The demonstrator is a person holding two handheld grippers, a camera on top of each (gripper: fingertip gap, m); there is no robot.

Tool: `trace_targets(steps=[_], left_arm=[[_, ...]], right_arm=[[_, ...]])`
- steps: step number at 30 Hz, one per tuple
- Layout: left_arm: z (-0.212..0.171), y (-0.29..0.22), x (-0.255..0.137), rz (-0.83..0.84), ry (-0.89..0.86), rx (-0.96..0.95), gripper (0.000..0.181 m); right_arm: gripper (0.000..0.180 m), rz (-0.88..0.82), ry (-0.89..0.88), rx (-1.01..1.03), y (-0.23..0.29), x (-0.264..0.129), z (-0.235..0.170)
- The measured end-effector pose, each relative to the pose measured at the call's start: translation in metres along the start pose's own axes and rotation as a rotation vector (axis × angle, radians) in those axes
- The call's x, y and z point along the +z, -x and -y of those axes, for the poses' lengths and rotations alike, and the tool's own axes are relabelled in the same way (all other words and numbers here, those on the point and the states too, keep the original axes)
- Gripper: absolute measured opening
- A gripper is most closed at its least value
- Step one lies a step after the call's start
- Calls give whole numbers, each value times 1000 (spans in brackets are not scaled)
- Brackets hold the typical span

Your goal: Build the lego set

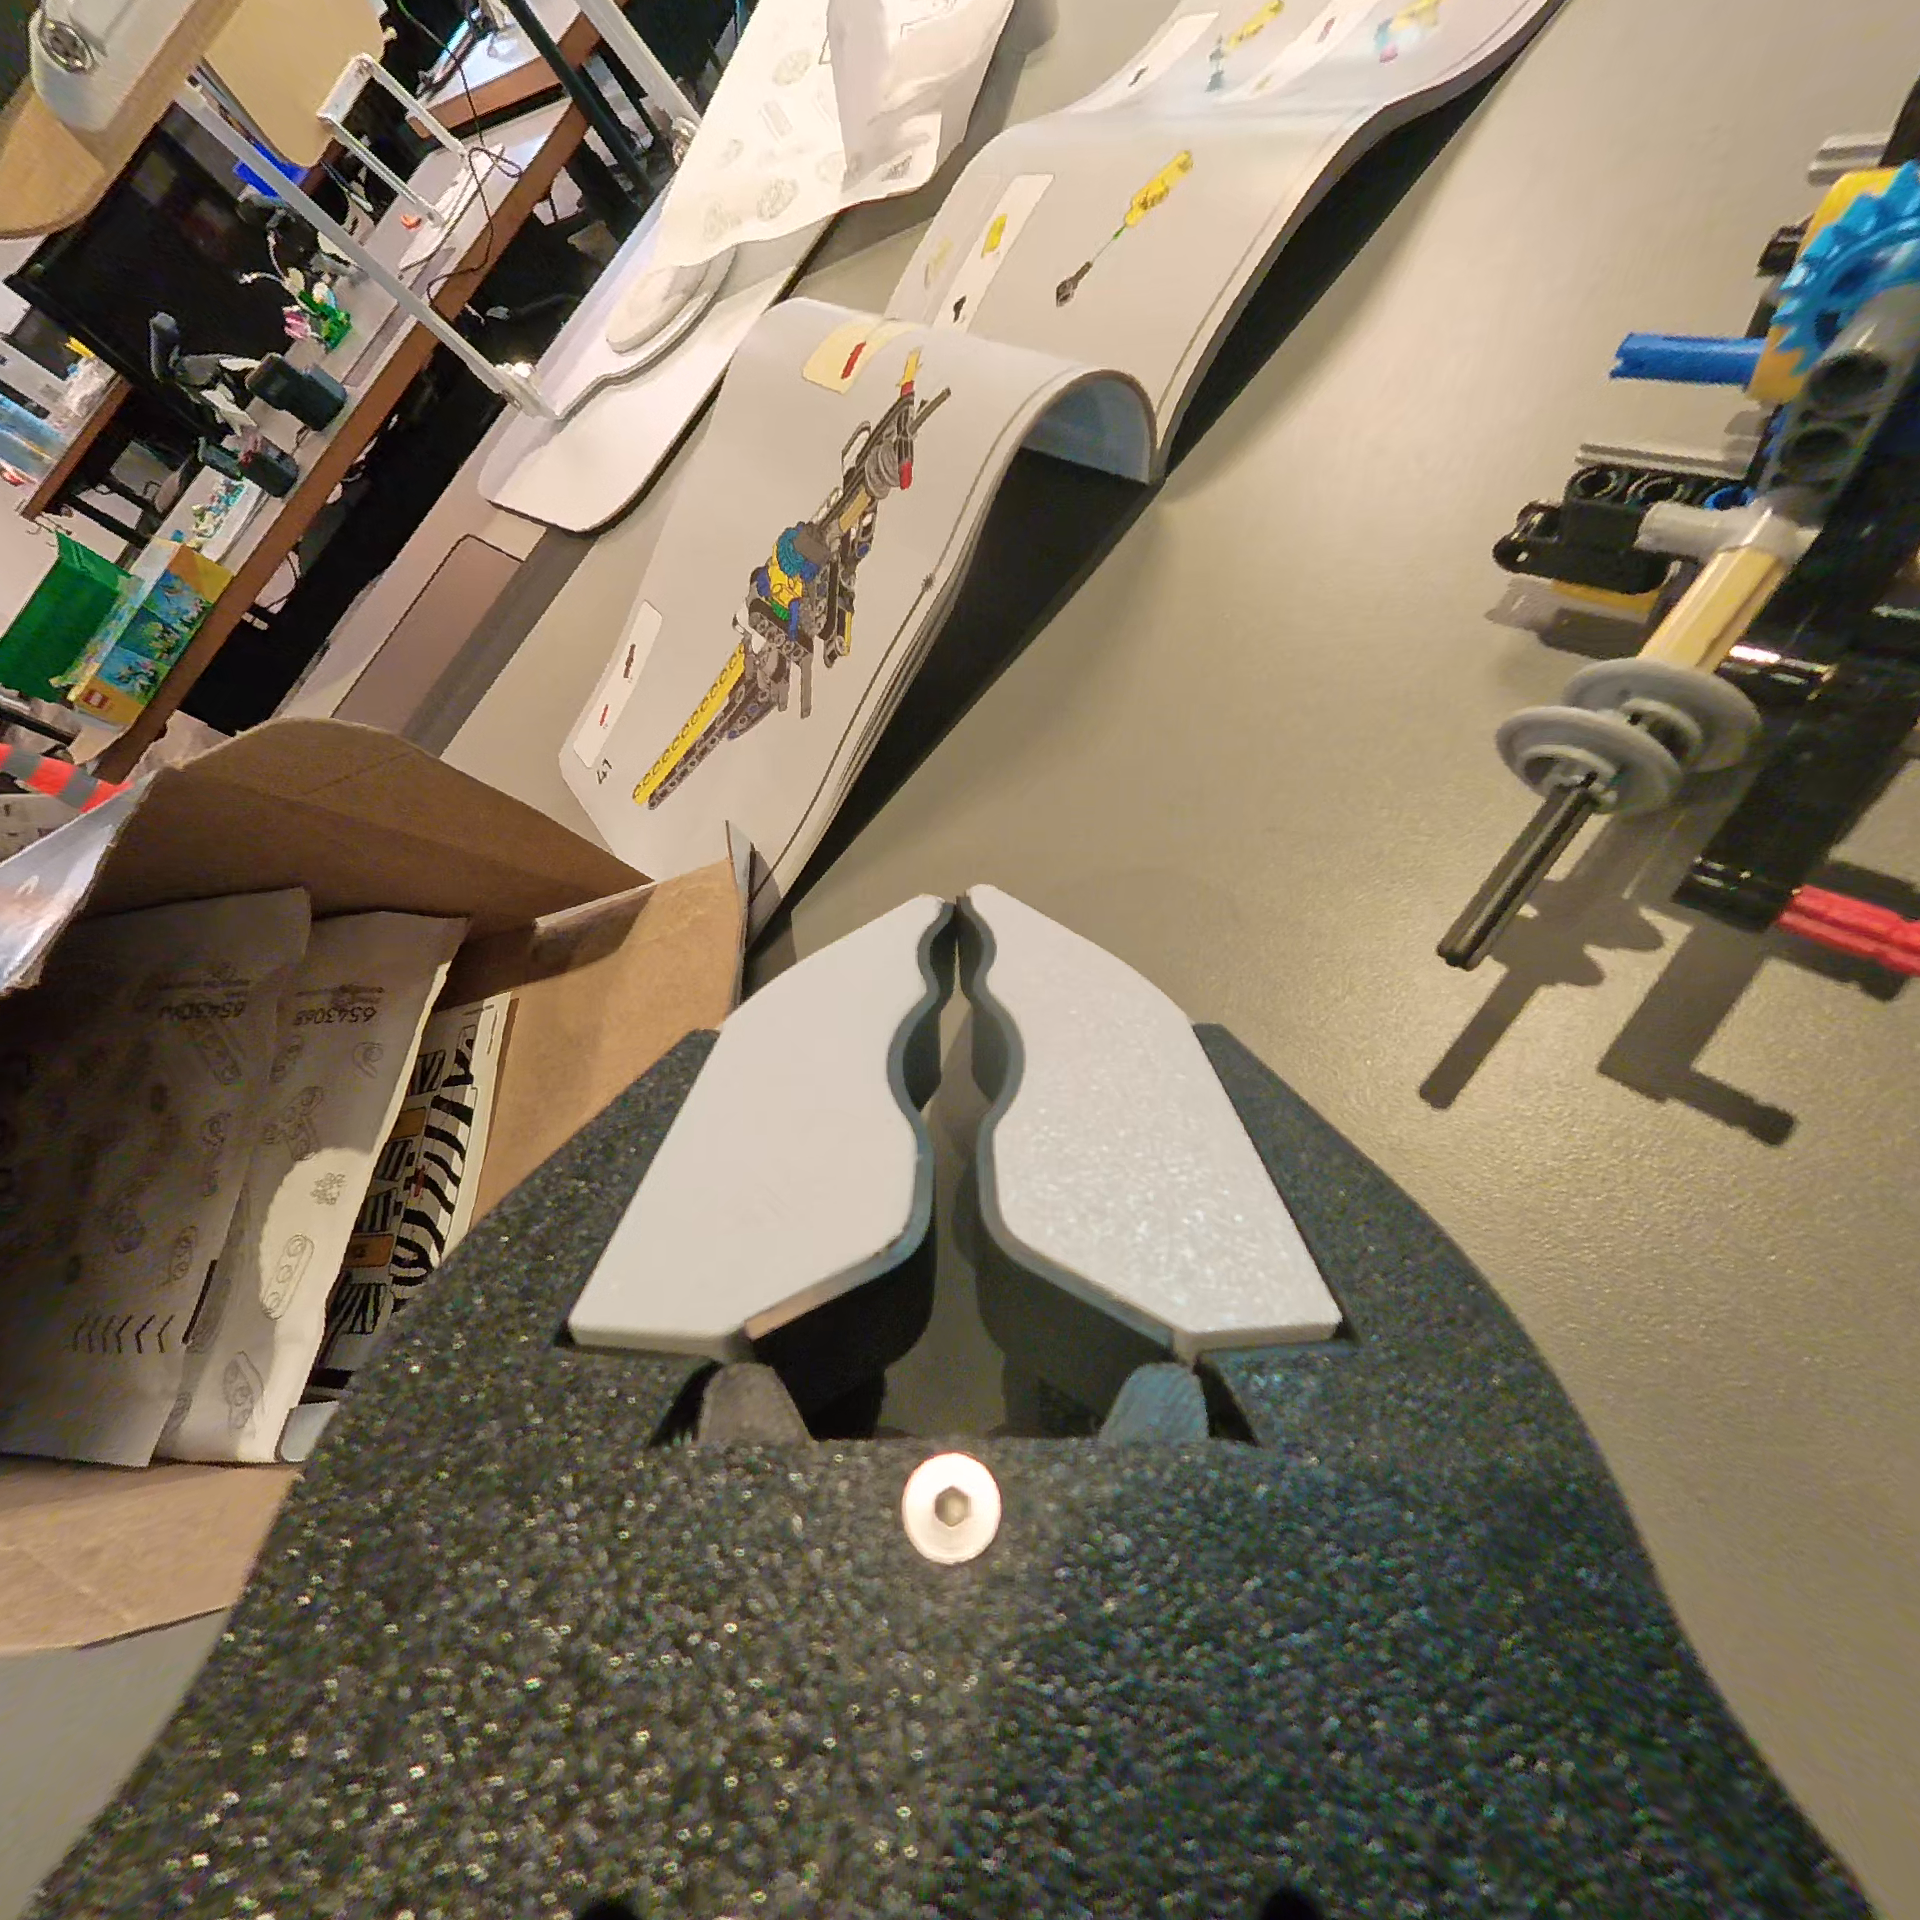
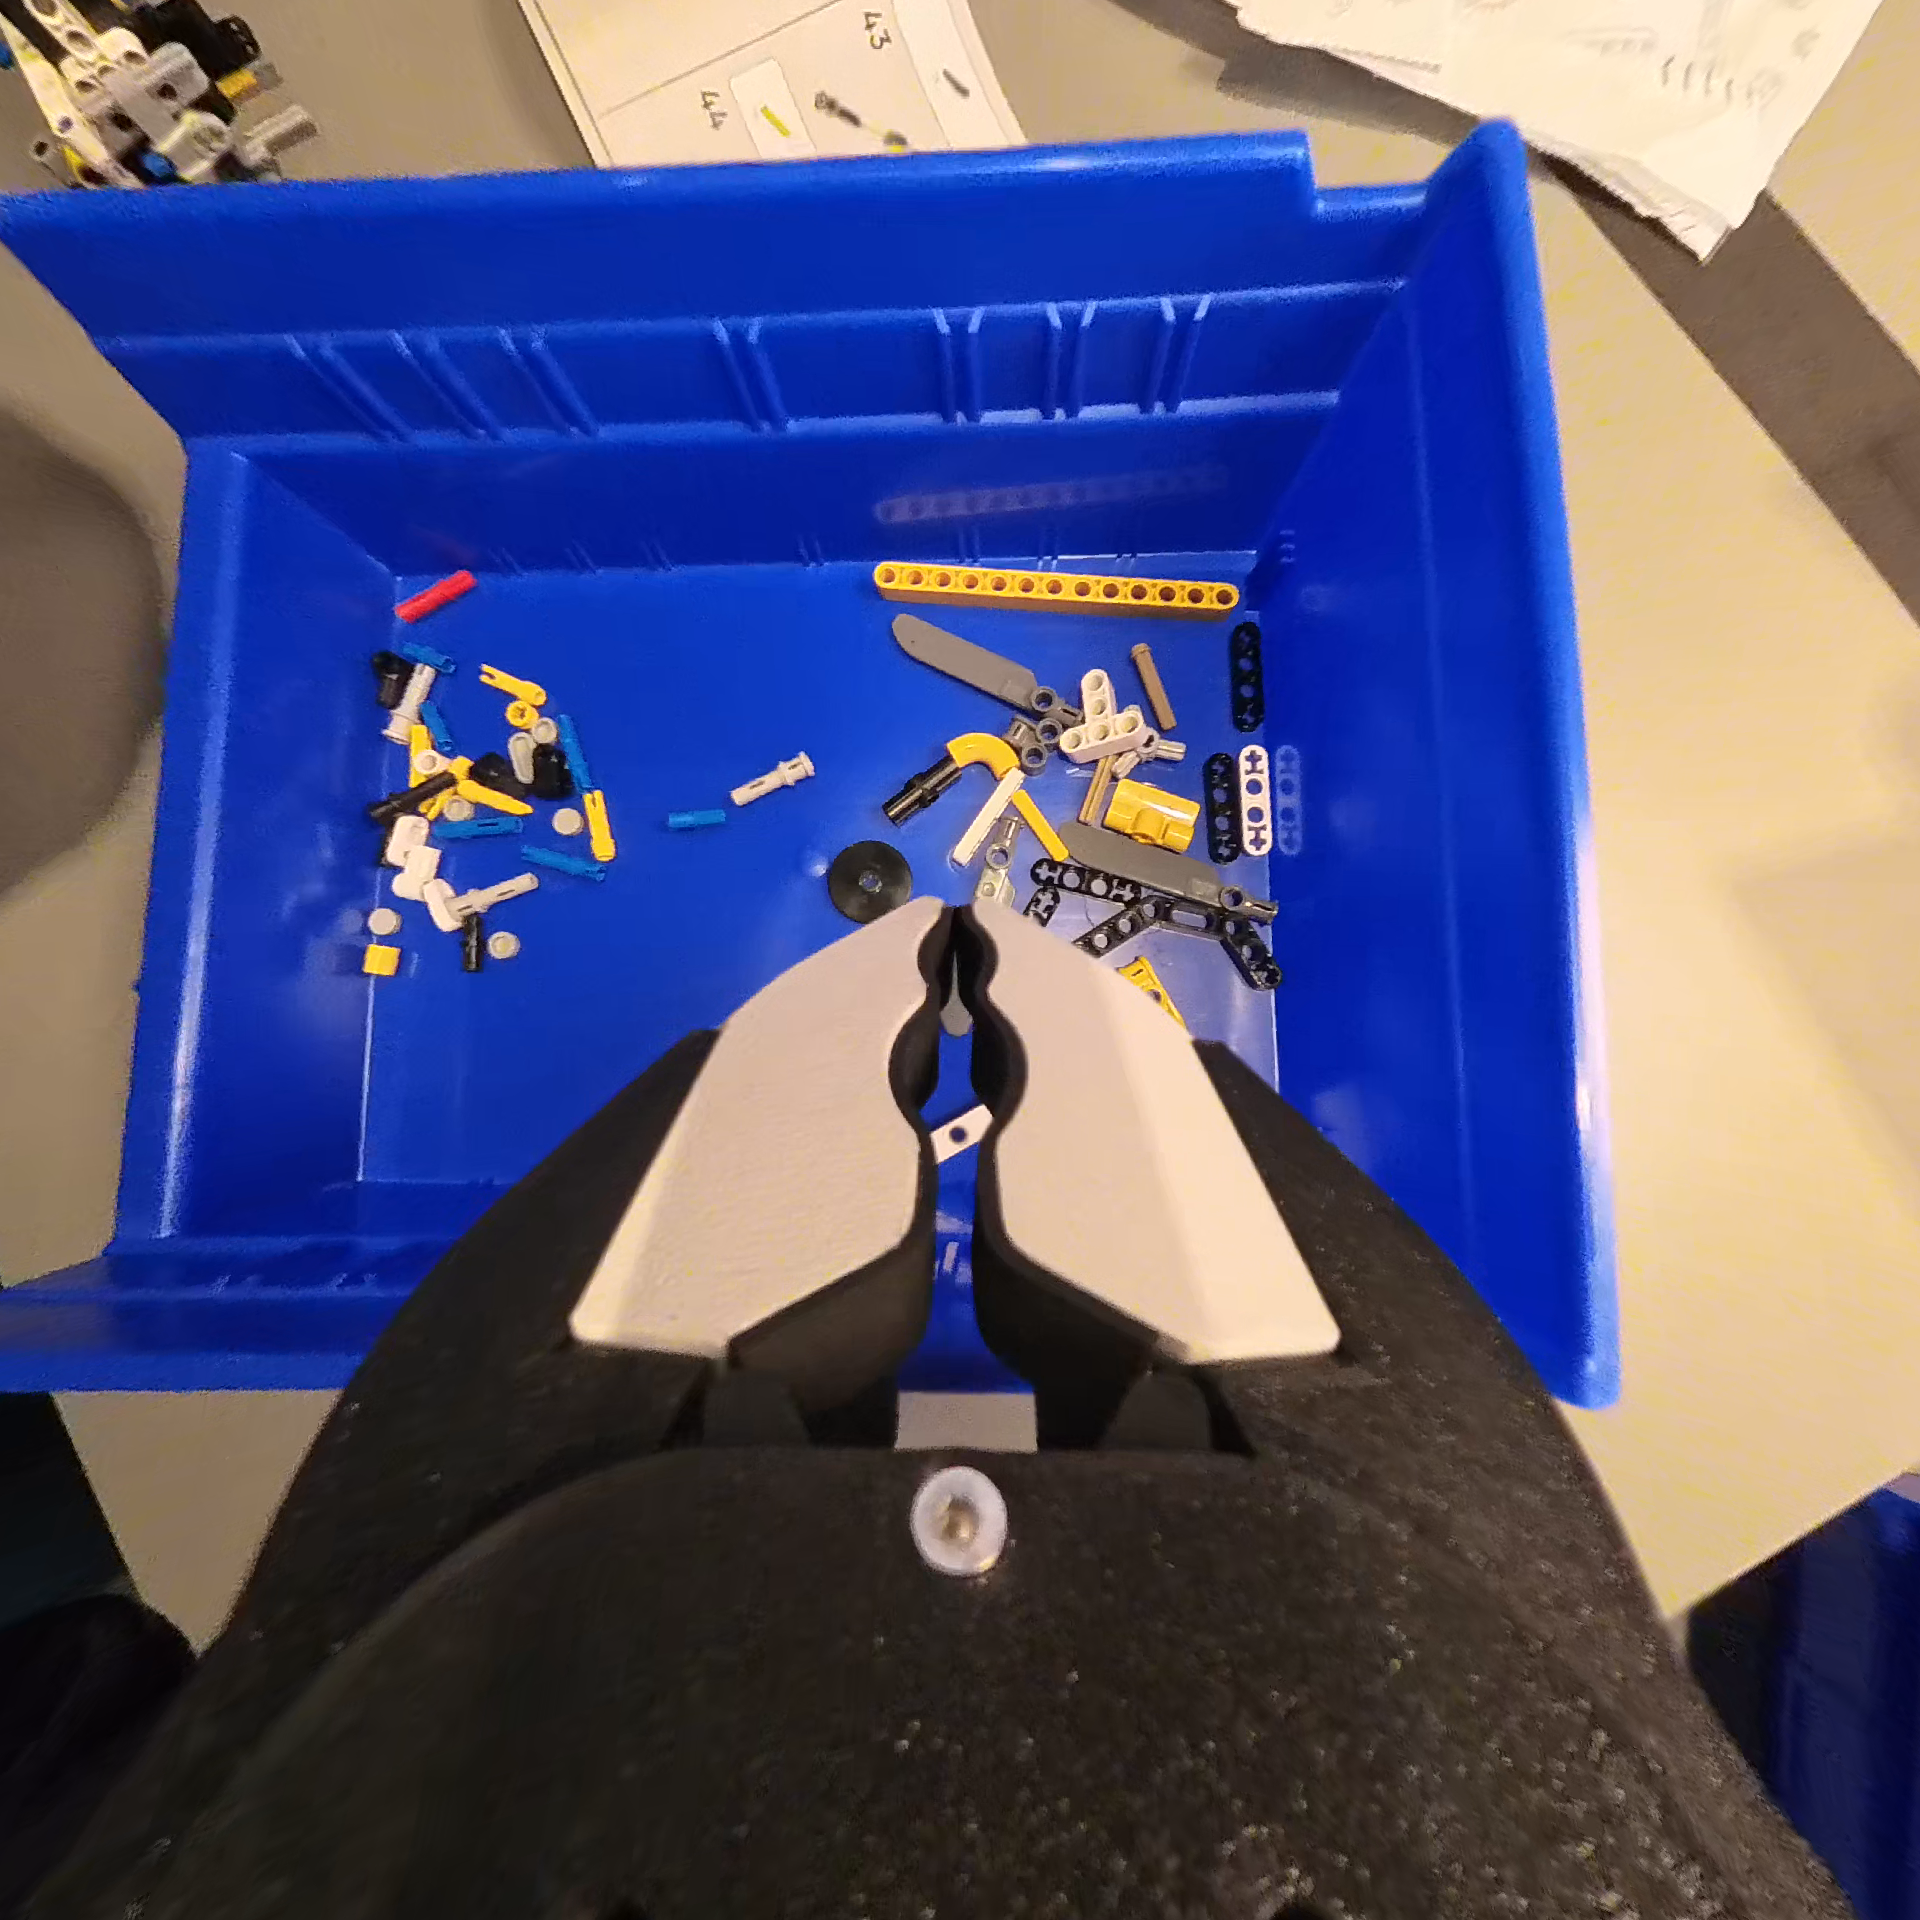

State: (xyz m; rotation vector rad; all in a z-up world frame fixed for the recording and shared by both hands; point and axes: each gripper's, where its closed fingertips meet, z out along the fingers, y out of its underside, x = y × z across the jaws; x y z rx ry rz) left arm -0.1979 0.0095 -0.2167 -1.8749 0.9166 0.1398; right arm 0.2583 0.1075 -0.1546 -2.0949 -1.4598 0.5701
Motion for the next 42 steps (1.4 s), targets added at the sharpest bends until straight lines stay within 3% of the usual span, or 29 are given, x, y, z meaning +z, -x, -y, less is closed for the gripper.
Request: trace_targets(steps=[22, 32, 42], left_arm=[[40, 11, -14, -149, -196, -311, 0], [29, -7, -14, -245, -185, -293, 0], [25, -10, -24, -290, -180, -377, 0]], right_arm=[[0, -47, -4, -180, 14, 37, 63], [0, 44, 111, -282, 31, 75, 46], [0, 88, 108, -281, 36, 91, 41]])
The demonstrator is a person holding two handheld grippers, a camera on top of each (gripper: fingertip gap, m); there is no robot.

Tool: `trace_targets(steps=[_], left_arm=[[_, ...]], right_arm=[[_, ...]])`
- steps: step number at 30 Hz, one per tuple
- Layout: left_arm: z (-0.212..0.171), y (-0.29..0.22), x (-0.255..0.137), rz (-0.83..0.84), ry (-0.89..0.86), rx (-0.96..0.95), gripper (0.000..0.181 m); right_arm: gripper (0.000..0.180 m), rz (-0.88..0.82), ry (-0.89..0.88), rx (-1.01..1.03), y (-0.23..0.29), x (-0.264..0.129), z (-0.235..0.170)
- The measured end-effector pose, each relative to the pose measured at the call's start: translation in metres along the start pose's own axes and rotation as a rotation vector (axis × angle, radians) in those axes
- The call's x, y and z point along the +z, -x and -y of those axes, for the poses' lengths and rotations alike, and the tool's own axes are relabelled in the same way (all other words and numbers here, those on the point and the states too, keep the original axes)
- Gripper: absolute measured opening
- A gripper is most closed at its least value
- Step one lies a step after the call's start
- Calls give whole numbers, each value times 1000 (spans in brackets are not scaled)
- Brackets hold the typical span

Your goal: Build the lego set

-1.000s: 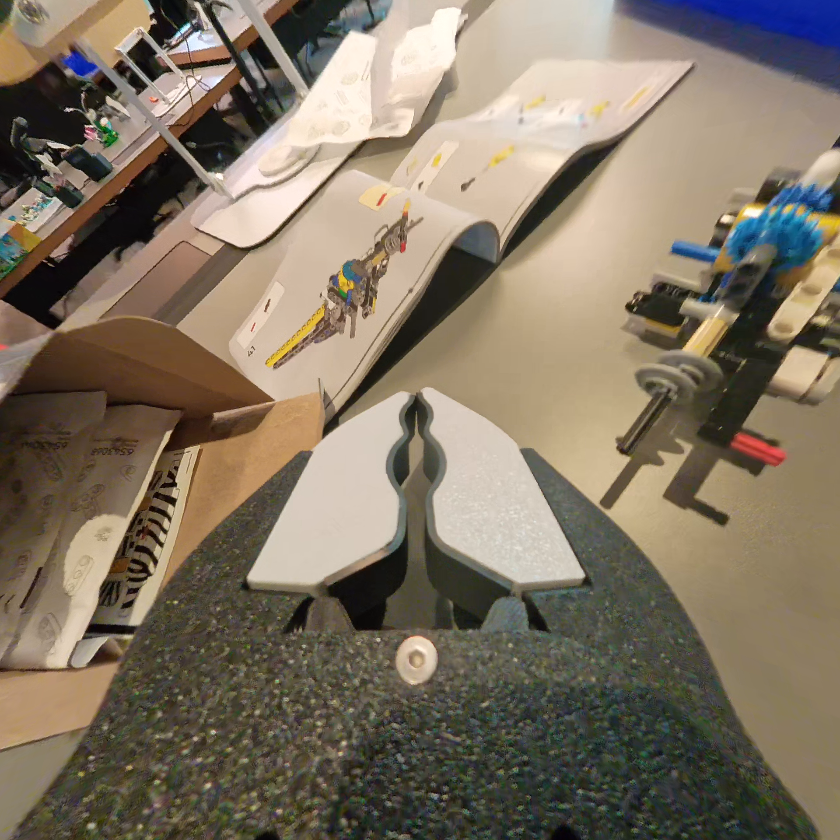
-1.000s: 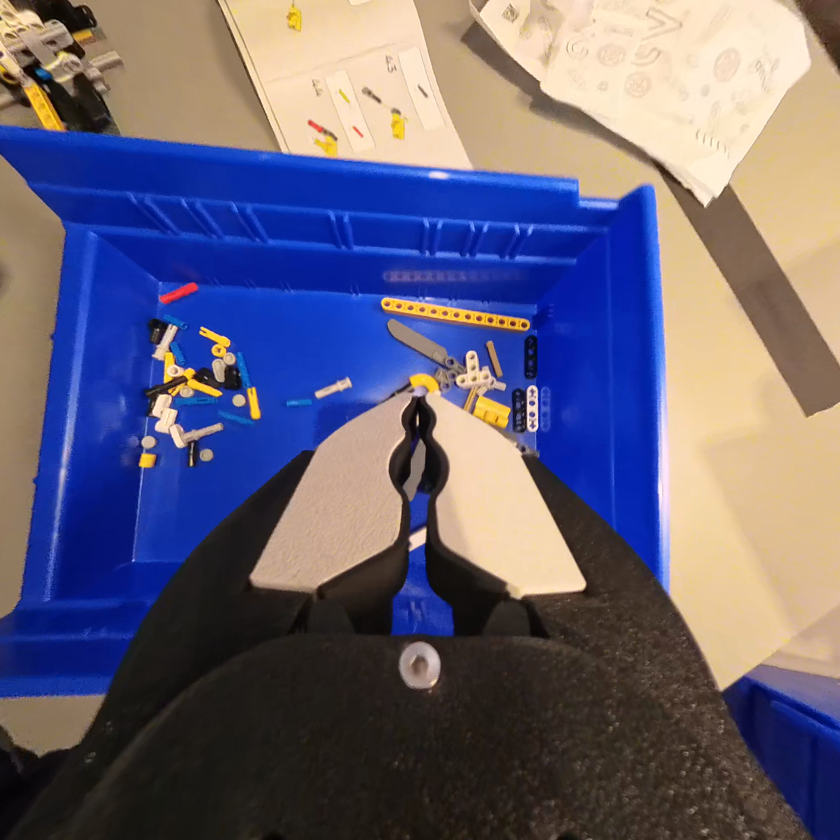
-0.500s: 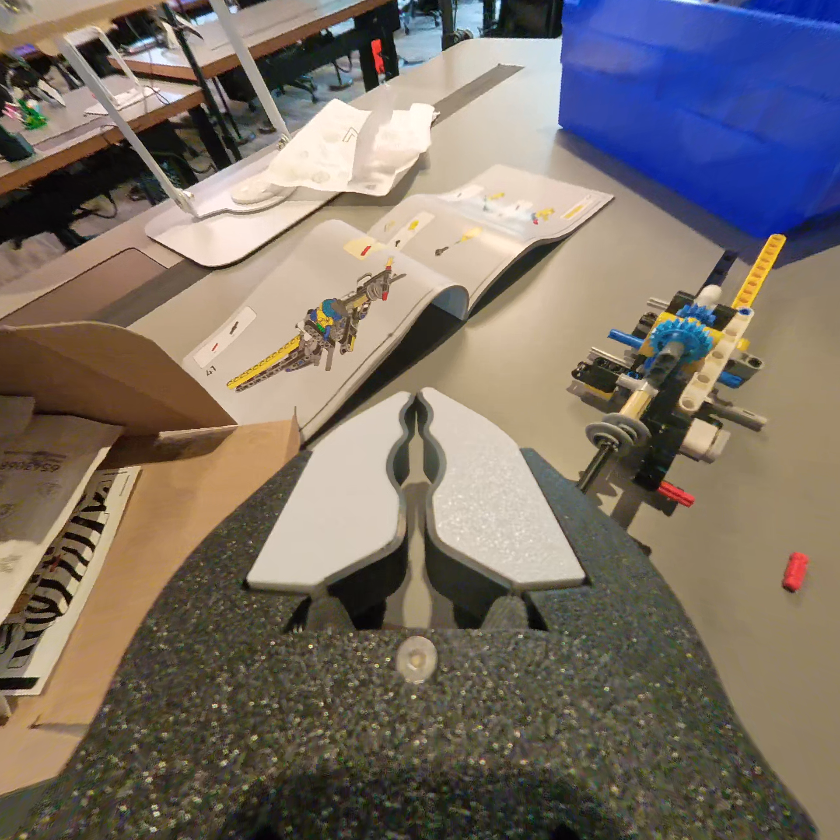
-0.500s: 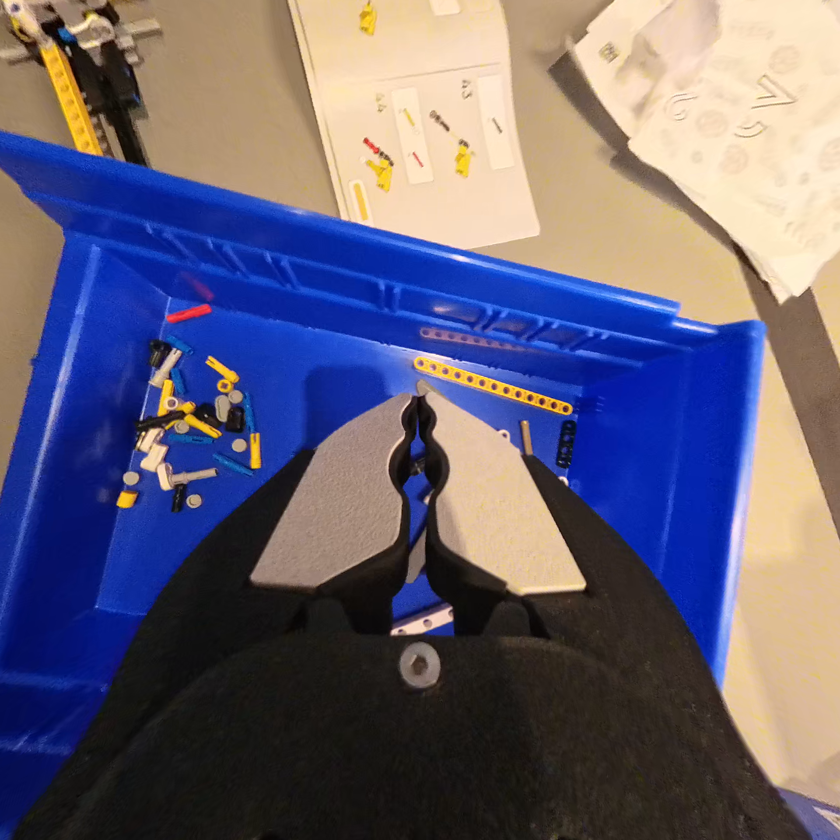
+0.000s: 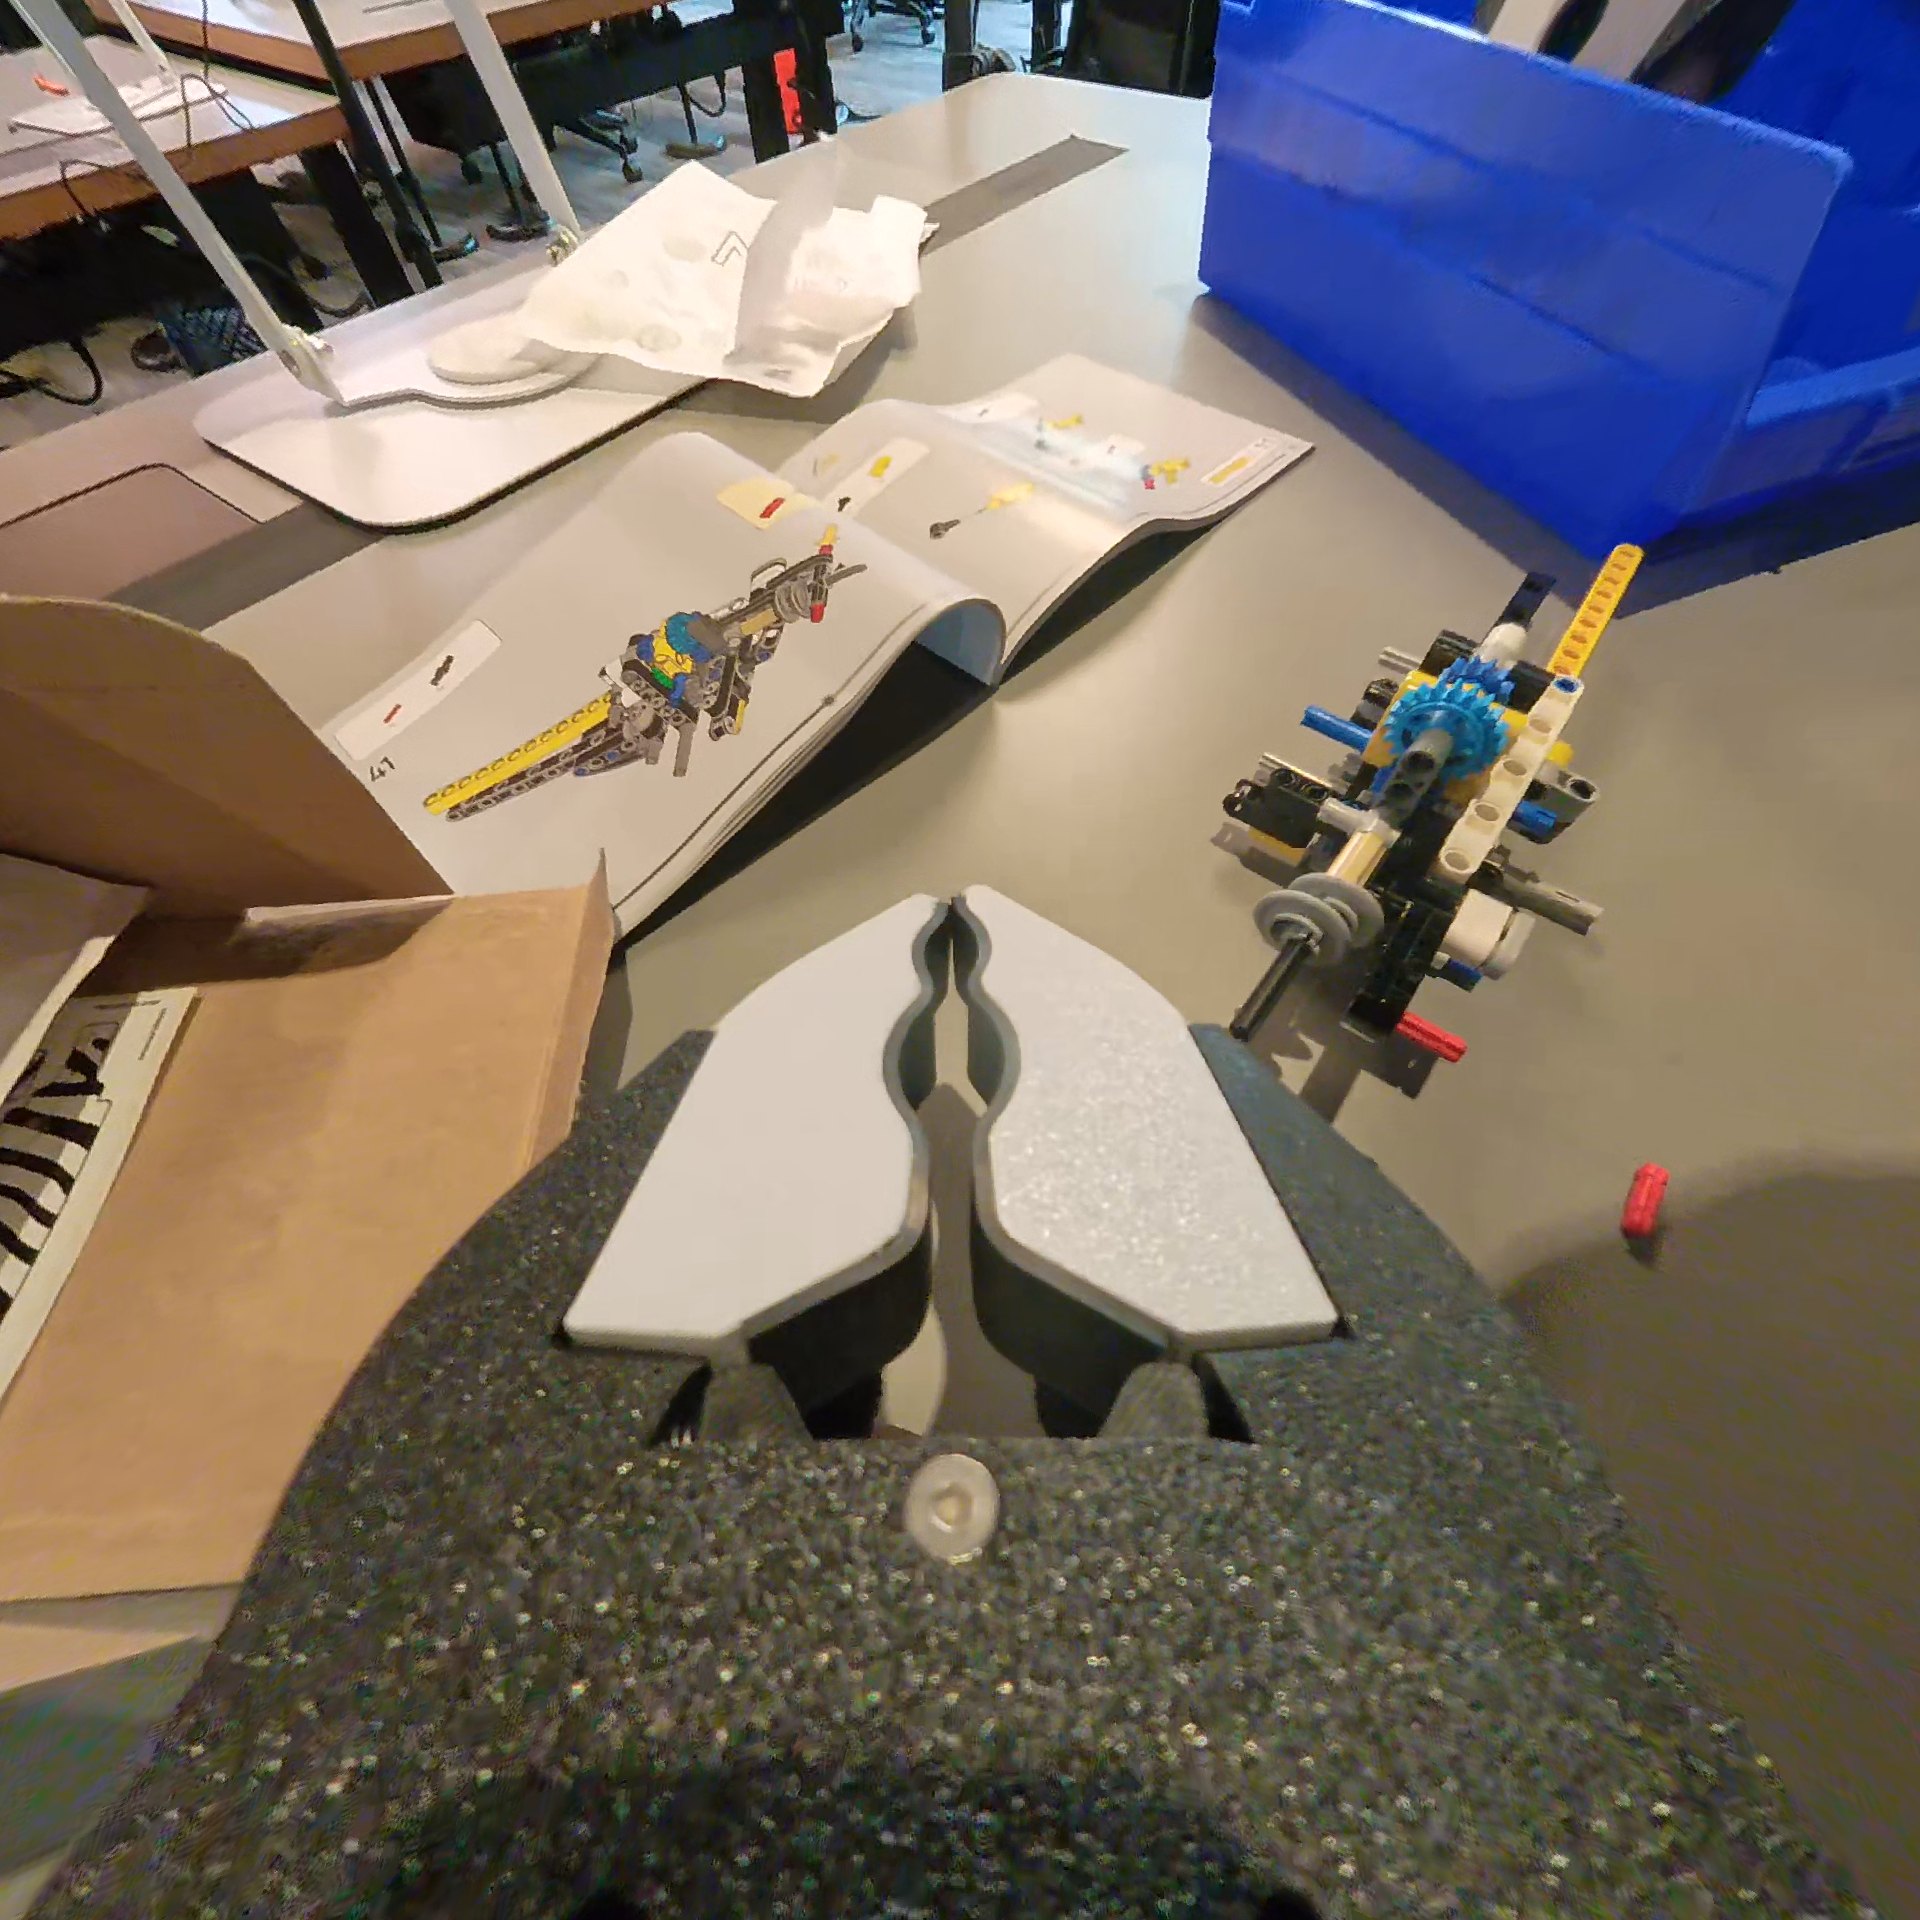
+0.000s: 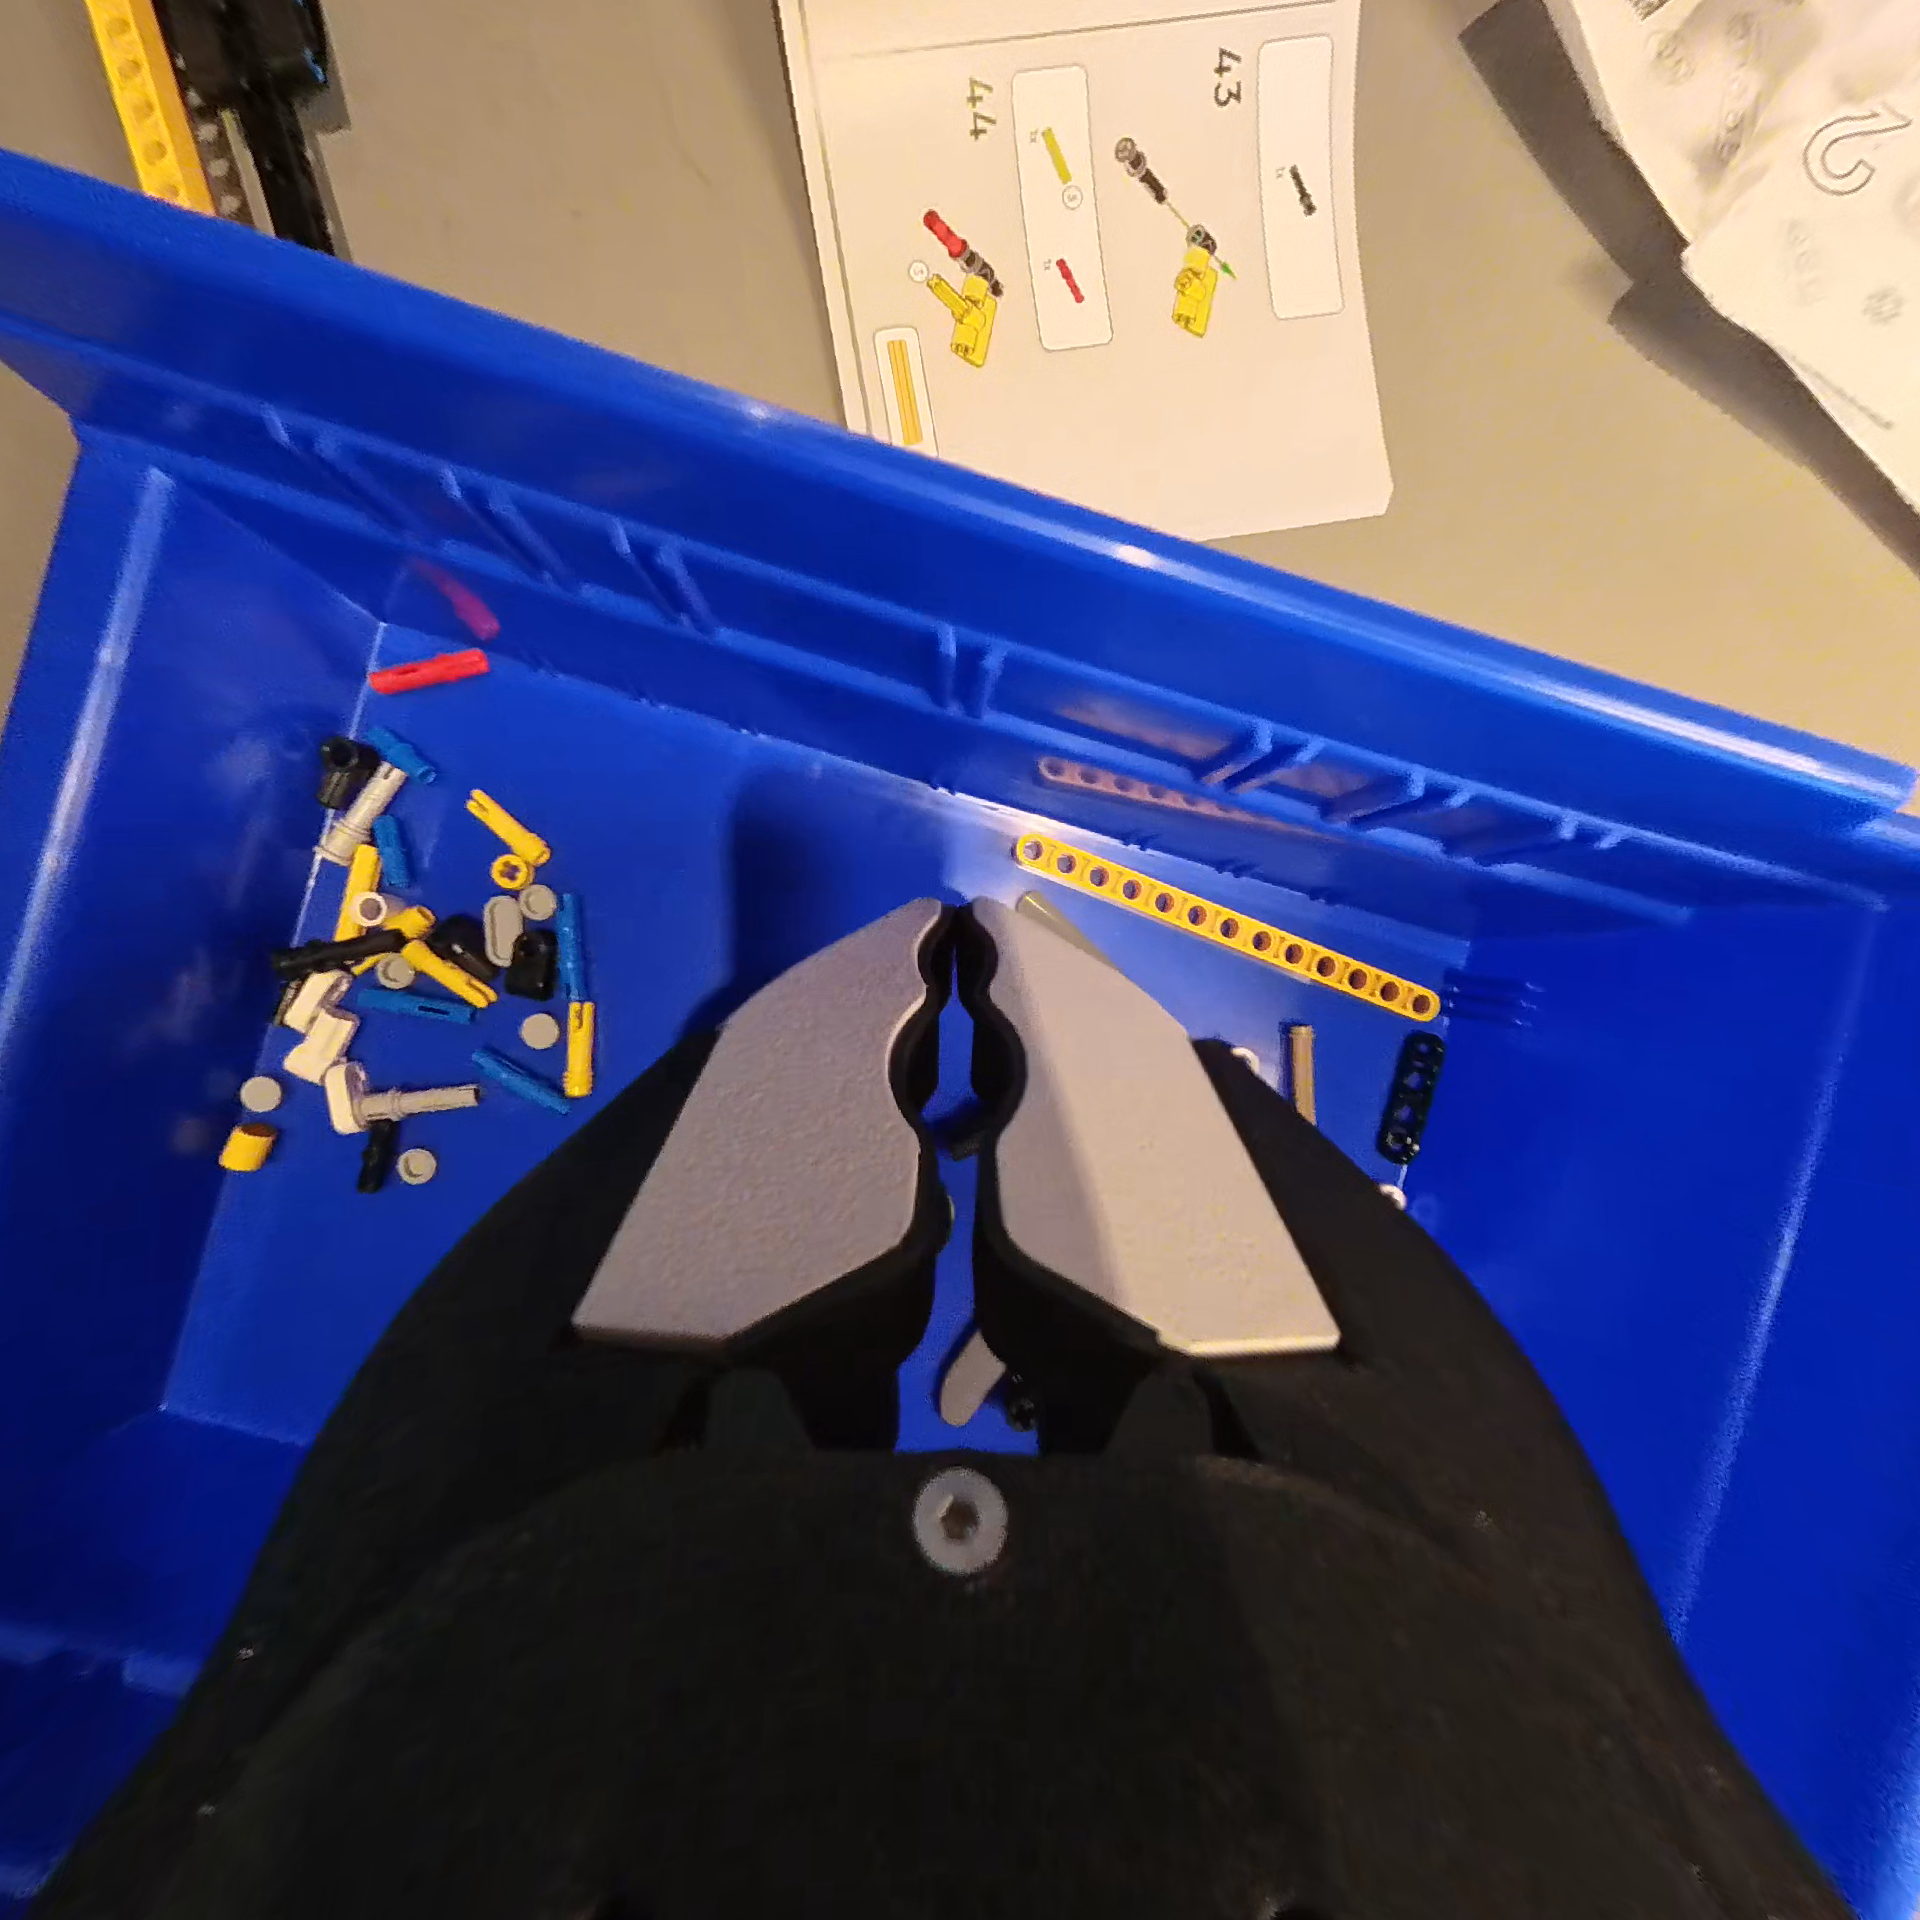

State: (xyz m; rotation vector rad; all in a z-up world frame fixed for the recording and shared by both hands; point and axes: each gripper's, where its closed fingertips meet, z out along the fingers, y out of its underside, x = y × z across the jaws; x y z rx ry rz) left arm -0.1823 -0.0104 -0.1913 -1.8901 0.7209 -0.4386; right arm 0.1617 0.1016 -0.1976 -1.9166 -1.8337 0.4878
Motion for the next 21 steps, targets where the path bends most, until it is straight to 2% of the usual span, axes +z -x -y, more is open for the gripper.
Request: trace_targets(steps=[21], left_arm=[[-6, 0, 2, 15, 44, -16, 0]], right_arm=[[0, 26, 17, -2, 4, 6, -4]])
